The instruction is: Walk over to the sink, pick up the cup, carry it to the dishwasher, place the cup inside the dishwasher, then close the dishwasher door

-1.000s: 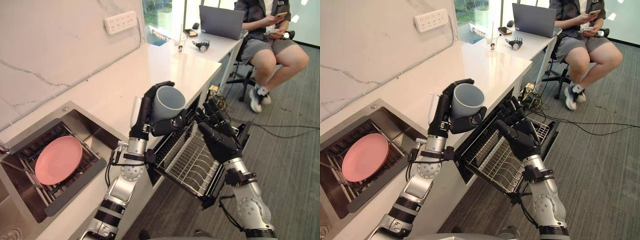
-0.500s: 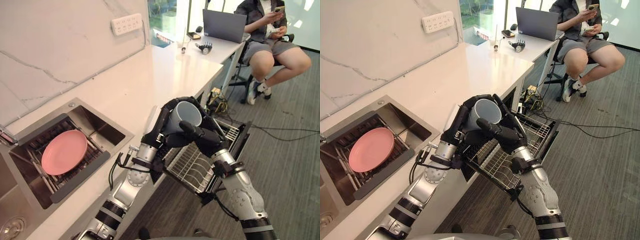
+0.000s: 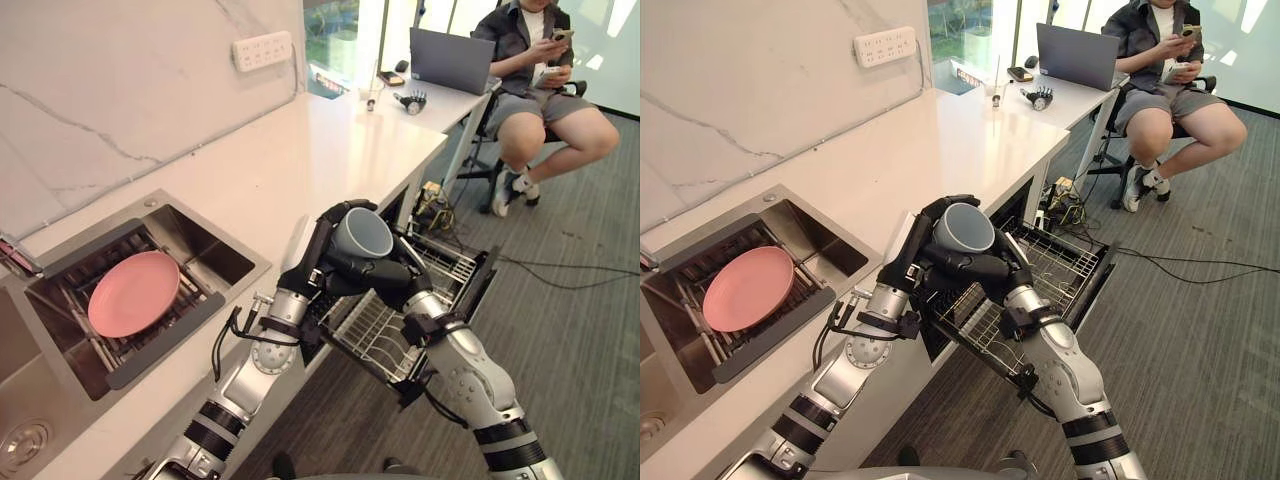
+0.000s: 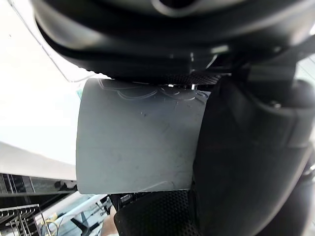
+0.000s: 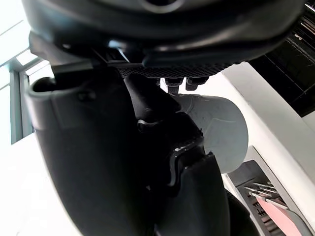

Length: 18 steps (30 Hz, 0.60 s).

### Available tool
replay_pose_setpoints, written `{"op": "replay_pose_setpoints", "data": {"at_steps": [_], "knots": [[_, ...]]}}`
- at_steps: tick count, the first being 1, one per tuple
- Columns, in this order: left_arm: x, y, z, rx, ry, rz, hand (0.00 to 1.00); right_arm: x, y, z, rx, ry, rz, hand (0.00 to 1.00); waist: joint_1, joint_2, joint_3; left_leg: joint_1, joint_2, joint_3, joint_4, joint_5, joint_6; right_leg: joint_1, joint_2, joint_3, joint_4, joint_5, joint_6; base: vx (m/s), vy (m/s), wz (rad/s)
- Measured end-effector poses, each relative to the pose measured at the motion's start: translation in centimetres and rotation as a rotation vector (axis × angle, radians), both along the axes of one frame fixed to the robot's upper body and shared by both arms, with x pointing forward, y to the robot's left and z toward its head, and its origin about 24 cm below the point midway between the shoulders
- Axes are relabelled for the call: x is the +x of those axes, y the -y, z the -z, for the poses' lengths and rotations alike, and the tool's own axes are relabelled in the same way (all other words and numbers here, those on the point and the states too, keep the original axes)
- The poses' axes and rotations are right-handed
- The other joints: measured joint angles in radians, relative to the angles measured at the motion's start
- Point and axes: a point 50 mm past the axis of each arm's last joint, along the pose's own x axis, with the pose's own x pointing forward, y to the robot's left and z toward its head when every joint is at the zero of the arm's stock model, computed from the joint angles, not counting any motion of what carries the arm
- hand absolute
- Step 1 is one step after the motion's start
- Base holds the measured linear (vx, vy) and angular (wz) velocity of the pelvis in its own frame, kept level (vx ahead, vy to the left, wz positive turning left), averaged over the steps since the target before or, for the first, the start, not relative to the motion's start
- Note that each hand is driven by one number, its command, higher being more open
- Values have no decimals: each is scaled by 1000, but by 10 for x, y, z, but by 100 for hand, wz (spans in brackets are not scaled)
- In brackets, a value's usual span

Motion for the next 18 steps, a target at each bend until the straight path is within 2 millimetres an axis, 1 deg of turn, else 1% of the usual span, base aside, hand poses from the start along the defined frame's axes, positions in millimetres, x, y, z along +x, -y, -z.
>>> {"op": "replay_pose_setpoints", "data": {"at_steps": [1, 2, 7, 14, 18], "knots": [[0, -1, 0, 1, 1, -4, 0, 1, -1, 0, -4, -6, -5, 100, 0, -3, -3, -3, 0, -5, 0, 3, 0, 0, 0, -5, 0, 1, -1, -46, 2, 11], [0, -2, 1, 7, 2, -6, 0, 1, -2, 1, -16, -12, -10, 0, 0, -6, -8, -8, 7, -9, 0, 3, 0, 0, 1, -9, -5, 3, -3, -40, -4, 10], [1, -9, 2, 39, 3, -22, 0, 3, -6, 3, -32, -28, -49, 0, 5, -20, -17, -20, 14, -18, 0, 6, -3, 7, 11, -20, -36, 23, -8, -15, -5, 4], [2, -8, 6, 58, -4, -28, 0, 6, -4, 8, -46, -72, 27, 0, 20, -21, -18, -21, 17, -22, 0, 7, -3, 21, 17, -26, -58, 36, -10, -1, -2, 1], [3, -9, 5, 51, 4, -42, 0, 6, -8, 6, -20, -72, 37, 0, 25, -21, -18, -21, 20, -22, 0, 7, -3, 27, 22, -26, -71, 42, -12, 0, 0, 0]]}}
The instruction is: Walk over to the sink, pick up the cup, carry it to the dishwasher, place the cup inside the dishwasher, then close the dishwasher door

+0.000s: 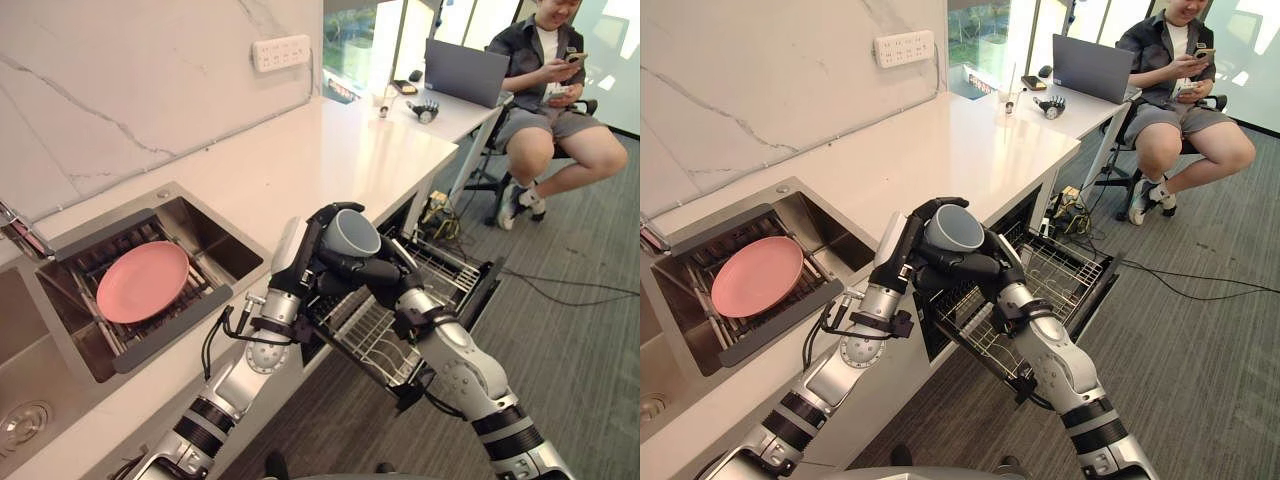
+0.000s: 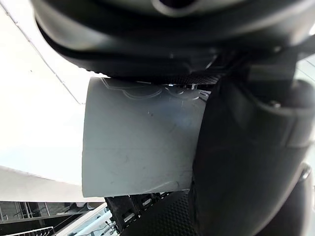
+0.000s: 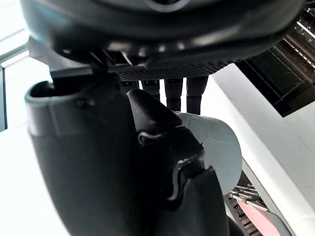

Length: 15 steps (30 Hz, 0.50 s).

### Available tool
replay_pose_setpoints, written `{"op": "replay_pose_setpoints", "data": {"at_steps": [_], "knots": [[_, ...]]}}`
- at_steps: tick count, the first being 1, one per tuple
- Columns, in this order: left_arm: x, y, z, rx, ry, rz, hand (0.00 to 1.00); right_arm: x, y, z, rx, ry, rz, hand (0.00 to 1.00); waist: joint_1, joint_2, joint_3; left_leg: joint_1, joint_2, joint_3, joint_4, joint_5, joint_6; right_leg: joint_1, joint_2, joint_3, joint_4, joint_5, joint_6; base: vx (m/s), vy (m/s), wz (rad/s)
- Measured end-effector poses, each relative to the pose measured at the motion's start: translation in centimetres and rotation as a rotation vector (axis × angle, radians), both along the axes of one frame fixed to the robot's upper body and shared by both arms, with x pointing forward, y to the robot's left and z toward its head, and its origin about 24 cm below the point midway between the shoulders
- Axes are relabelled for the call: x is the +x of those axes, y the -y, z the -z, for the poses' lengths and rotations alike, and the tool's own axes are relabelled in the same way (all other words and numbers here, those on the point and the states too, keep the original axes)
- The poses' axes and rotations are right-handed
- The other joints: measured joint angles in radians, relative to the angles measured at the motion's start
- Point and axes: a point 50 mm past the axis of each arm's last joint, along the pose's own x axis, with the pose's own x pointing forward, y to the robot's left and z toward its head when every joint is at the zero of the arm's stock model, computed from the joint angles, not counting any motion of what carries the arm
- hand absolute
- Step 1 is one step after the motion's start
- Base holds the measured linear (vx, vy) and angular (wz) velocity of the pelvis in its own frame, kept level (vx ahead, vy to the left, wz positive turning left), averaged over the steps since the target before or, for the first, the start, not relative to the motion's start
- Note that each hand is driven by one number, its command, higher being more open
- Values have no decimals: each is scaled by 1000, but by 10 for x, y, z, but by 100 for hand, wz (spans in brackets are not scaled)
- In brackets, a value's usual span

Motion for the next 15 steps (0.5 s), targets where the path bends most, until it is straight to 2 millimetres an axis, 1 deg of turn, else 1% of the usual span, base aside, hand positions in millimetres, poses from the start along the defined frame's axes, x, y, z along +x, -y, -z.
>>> {"op": "replay_pose_setpoints", "data": {"at_steps": [6, 7, 11, 13, 15], "knots": [[2, 0, -4, -6, 19, -8, 0, 1, -3, -3, 19, 9, 23, 0, 4, 0, 0, -1, 3, 0, 0, 1, -2, 0, 4, -1, -2, 1, -2, 0, 0, 0], [2, 0, -5, -8, 24, -10, 100, 1, -3, -4, 24, 14, 31, 0, 3, 0, 0, -1, -2, 0, 0, 2, -3, -1, 4, -1, 0, 1, -2, 0, 0, 0], [3, 1, -6, -21, 32, -17, 100, 1, -6, -6, 46, 28, 73, 0, 3, 0, 0, -1, -2, 3, 0, 2, -4, -7, 3, 4, 7, 0, -2, -13, 4, -3], [2, 0, -5, -22, 28, -24, 100, 2, -9, -11, 81, 54, 126, 0, 1, 1, 1, -1, -2, 5, 0, 0, -6, -10, 3, 6, 9, -1, -2, 0, 0, 0], [1, 4, -5, -30, 31, -17, 100, 3, -9, -15, 75, 76, 198, 0, 1, 1, 1, -1, -3, 5, 0, -1, -8, -11, 1, 6, 13, -2, -2, 0, 0, 0]]}}
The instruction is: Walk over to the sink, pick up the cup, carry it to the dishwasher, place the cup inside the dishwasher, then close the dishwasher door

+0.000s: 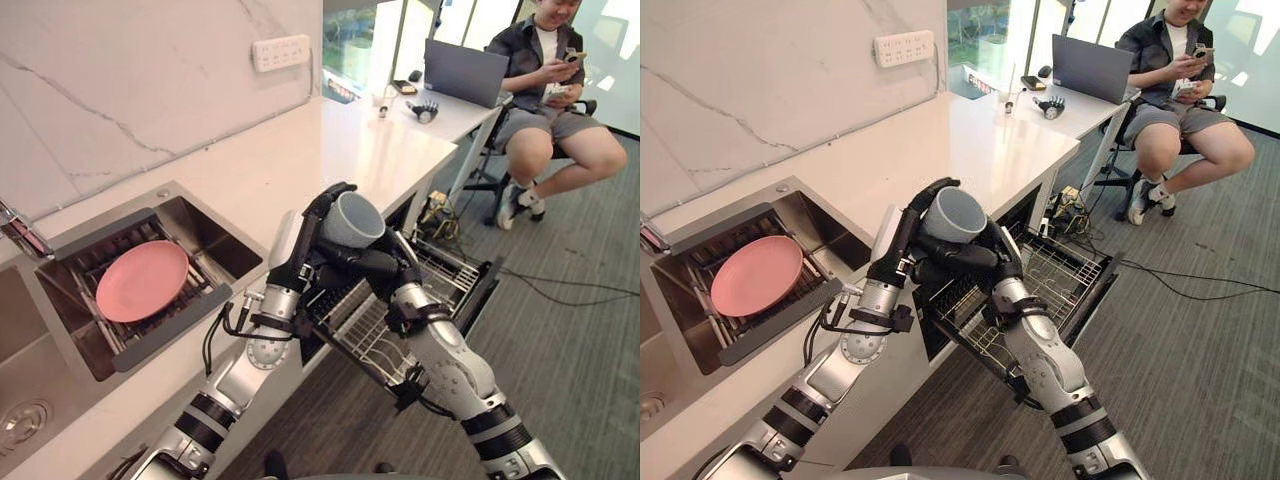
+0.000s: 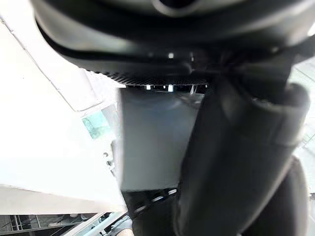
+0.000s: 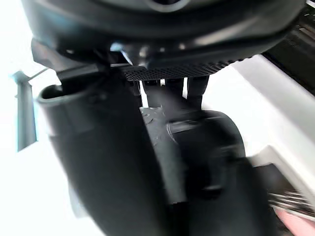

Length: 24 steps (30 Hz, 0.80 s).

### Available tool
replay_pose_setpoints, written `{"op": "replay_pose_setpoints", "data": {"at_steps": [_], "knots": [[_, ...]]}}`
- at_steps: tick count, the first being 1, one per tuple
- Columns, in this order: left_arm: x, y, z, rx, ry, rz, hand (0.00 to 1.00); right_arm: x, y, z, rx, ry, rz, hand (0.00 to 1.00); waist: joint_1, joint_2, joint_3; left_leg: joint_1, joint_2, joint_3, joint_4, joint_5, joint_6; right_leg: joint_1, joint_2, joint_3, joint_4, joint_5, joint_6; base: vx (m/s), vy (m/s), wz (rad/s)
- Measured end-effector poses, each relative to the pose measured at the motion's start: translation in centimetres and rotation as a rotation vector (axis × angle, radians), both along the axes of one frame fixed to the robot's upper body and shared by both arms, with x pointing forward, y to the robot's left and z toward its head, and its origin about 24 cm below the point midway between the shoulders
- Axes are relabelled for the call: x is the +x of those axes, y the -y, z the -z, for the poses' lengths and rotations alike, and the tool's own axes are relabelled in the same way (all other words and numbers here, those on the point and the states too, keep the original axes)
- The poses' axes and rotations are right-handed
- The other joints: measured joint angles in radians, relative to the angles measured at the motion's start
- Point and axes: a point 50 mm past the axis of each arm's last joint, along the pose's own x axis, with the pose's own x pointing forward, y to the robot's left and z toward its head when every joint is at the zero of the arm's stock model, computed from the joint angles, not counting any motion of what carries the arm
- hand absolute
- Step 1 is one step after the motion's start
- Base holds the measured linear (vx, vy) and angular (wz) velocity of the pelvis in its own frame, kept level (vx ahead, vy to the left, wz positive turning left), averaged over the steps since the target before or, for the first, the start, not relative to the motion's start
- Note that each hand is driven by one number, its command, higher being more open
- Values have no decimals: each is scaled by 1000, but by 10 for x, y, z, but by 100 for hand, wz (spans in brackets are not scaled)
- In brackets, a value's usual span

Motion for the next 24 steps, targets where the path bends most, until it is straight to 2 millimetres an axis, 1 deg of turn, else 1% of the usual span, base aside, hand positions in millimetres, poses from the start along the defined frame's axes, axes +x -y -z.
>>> {"op": "replay_pose_setpoints", "data": {"at_steps": [1, 5, 7, 9, 10, 12, 14, 17, 19, 21, 23, 24], "knots": [[-1, 1, 0, -1, -1, 5, 100, 0, 0, 0, -4, 2, 23, 0, 1, 0, 0, 0, 0, 0, 0, 0, 0, -1, 0, 0, 3, -1, 1, 0, 0, 0], [-8, 11, 7, -33, -25, 26, 100, 1, 5, -6, -44, 34, 203, 0, 0, 1, 1, 0, -1, 0, 0, 0, -1, -5, -2, 2, 10, -4, 2, 0, 0, 0], [-16, 21, 11, -20, -26, 87, 100, 4, 12, -10, -3, 31, 288, 0, 0, 3, 1, 0, -1, 0, 0, 0, 0, -5, -2, 2, 9, -4, 2, 0, 0, 0], [-27, 33, 12, -43, -29, 139, 100, 7, 27, -16, 47, 45, 400, 0, -1, 4, 1, 0, -2, 2, 0, 0, 0, -6, -2, 2, 8, -4, 2, 0, 0, 0], [-28, 34, 10, -51, -25, 147, 100, 6, 30, -17, 51, 49, 421, 0, -1, 4, 1, 0, -2, 2, 0, 0, 0, -6, -2, 3, 8, -4, 2, 0, 0, 0], [-34, 43, 6, -48, -15, 203, 100, 7, 42, -23, 92, 77, 517, 0, -3, 11, 0, 1, -1, 4, 0, 1, 2, -6, -2, 4, 7, -4, 2, 0, 0, 0], [-37, 46, 7, -32, -20, 227, 100, 8, 51, -28, 118, 95, 578, 0, -4, 18, -2, 1, -1, 5, 0, 2, 3, -6, -2, 5, 4, -4, 2, 0, 0, 0], [-48, 49, 6, -61, -27, 275, 100, 5, 75, -32, 137, 119, 728, 0, -3, 31, -8, 3, -2, 4, 0, 2, 3, -2, -2, 3, -1, -4, 2, 0, 0, 0], [-54, 50, 1, -121, -36, 306, 100, 1, 92, -32, 158, 113, 825, 0, -3, 35, -9, 8, -2, 2, 0, 2, 3, 7, -2, 0, -7, -4, 3, 0, 0, 2], [-57, 51, -1, -162, -53, 327, 100, -3, 102, -31, 172, 115, 881, 0, -3, 37, -10, 8, -2, -4, 0, 2, 3, 12, -2, -6, -8, -4, 3, 0, 0, 6], [-61, 53, 0, -214, -96, 353, 100, -9, 113, -27, 182, 114, 940, 0, -3, 37, -10, 8, -2, -9, 0, 0, 1, 16, -1, -12, -9, -7, 4, -3, 0, 9], [-64, 52, 4, -241, -137, 368, 100, -13, 119, -24, 184, 109, 971, 0, -3, 37, -10, 8, -2, -12, 0, 0, 0, 17, -1, -15, -9, -9, 5, -6, 0, 7]]}}
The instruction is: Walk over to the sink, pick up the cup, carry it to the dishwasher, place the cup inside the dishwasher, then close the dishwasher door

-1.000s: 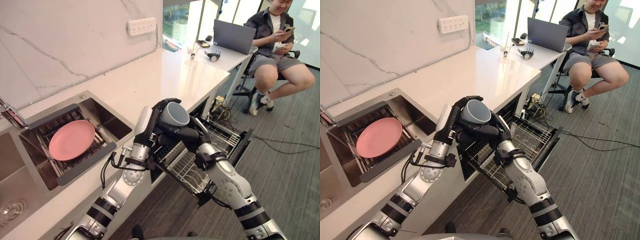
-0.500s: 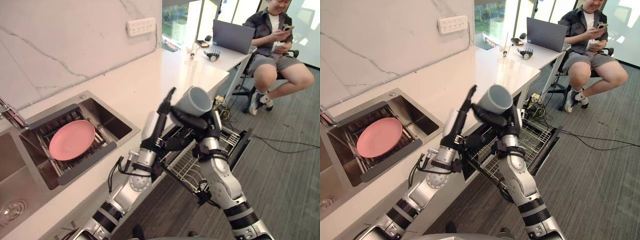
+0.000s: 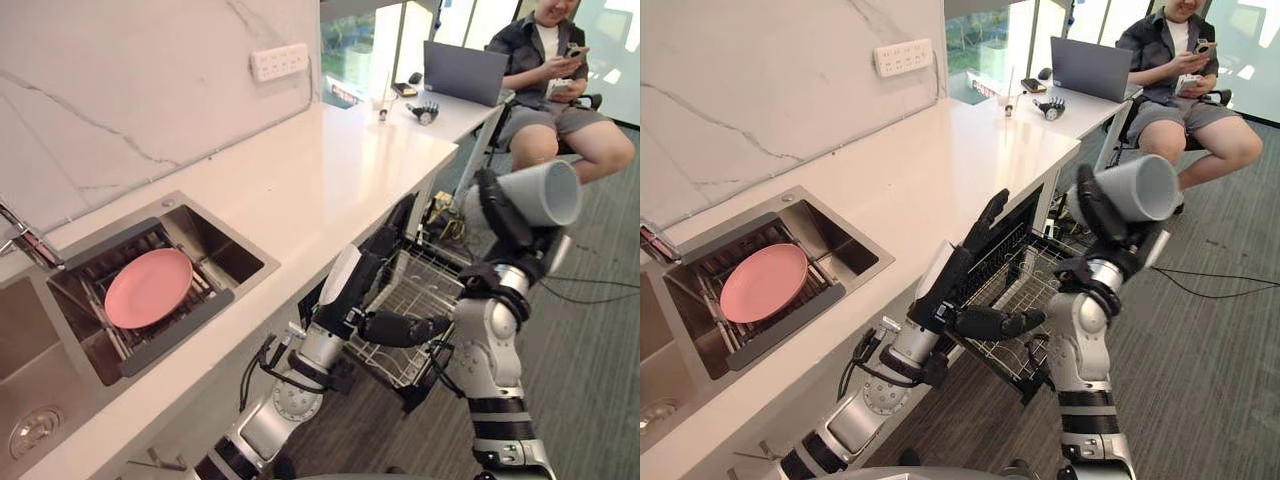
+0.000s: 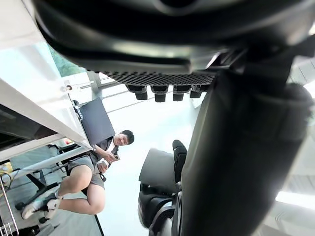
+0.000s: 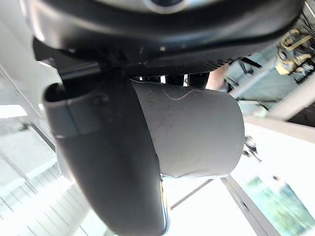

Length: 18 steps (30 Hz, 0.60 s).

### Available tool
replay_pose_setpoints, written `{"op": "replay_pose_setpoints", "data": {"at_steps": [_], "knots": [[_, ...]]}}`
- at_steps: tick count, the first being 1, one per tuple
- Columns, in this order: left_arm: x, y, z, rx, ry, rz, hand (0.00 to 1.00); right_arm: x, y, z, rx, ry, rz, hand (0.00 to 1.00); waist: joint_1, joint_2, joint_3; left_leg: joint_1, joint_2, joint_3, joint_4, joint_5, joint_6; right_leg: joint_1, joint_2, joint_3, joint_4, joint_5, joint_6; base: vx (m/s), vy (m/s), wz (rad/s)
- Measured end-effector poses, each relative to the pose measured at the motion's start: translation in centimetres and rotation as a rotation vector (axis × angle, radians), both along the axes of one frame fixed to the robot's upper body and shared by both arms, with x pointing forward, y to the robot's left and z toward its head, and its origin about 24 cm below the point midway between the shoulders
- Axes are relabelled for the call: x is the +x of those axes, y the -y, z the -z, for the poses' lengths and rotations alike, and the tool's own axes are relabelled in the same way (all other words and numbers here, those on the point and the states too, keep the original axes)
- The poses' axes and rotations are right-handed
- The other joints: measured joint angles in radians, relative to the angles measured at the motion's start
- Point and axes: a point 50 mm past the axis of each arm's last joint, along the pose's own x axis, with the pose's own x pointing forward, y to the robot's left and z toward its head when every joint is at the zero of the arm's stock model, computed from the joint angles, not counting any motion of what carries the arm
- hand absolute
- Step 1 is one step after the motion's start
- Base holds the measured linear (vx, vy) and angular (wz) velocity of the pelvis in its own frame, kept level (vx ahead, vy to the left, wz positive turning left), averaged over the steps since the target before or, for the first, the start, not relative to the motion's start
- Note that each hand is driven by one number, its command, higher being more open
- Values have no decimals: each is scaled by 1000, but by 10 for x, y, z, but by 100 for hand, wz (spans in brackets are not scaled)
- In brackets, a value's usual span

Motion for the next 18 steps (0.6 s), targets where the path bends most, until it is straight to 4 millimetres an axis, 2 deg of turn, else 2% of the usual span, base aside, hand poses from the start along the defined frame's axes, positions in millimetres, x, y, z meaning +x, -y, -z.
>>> {"op": "replay_pose_setpoints", "data": {"at_steps": [4, 5, 7, 9, 10, 12, 15, 16, 18], "knots": [[-9, -3, 20, -23, -170, 35, 100, -11, 11, 10, 8, -26, 53, 0, 1, 1, 0, -2, 0, -3, 0, -5, -7, 1, 0, -3, 0, -4, 2, -1, 0, 2], [-11, -5, 30, -30, -250, 42, 100, -14, 13, 13, 8, -34, 60, 0, 2, 1, 0, -3, 0, -4, 0, -6, -8, 1, 0, -5, 0, -7, 5, 2, -3, 4], [-16, -7, 54, -19, -398, 45, 100, -18, 14, 18, 2, -40, 55, 0, 3, 1, 0, -6, 0, -7, 0, -7, -8, 0, 0, -8, 0, -9, 6, 4, -4, 5], [-26, -14, 94, 27, -618, 36, 100, -21, 16, 23, -12, -38, 35, 0, 4, 1, 1, -13, 5, -12, 0, -8, -8, -3, 0, -12, 0, -11, 6, 10, -12, 6], [-28, -15, 102, 40, -664, 32, 100, -21, 16, 24, -16, -38, 32, 0, 4, 1, 1, -14, 5, -14, 0, -8, -8, -3, -1, -13, 0, -11, 6, 16, -13, 8], [-47, -27, 143, 87, -899, 1, 100, -21, 19, 29, -10, -33, 9, 0, 6, 0, 2, -20, 4, -19, 0, -9, -8, -3, -1, -20, -1, -10, 4, 24, -5, 8], [-67, -42, 169, 92, -1062, -42, 100, -20, 19, 37, -19, -56, -5, 0, 13, 0, 2, -21, 5, -21, 0, -10, -7, -3, -1, -25, 0, -11, 0, 29, -6, 7], [-76, -54, 182, 88, -1141, -77, 100, -21, 20, 44, -21, -80, -10, 0, 17, 1, 8, -21, 2, -33, 0, -11, -7, 4, -1, -37, -1, -14, 4, 22, -10, 12], [-81, -65, 190, 85, -1187, -124, 100, -21, 19, 50, -20, -102, -16, 0, 27, 1, 14, -21, 1, -41, 0, -11, -8, 9, -1, -46, -1, -16, 7, 14, -7, 15]]}}
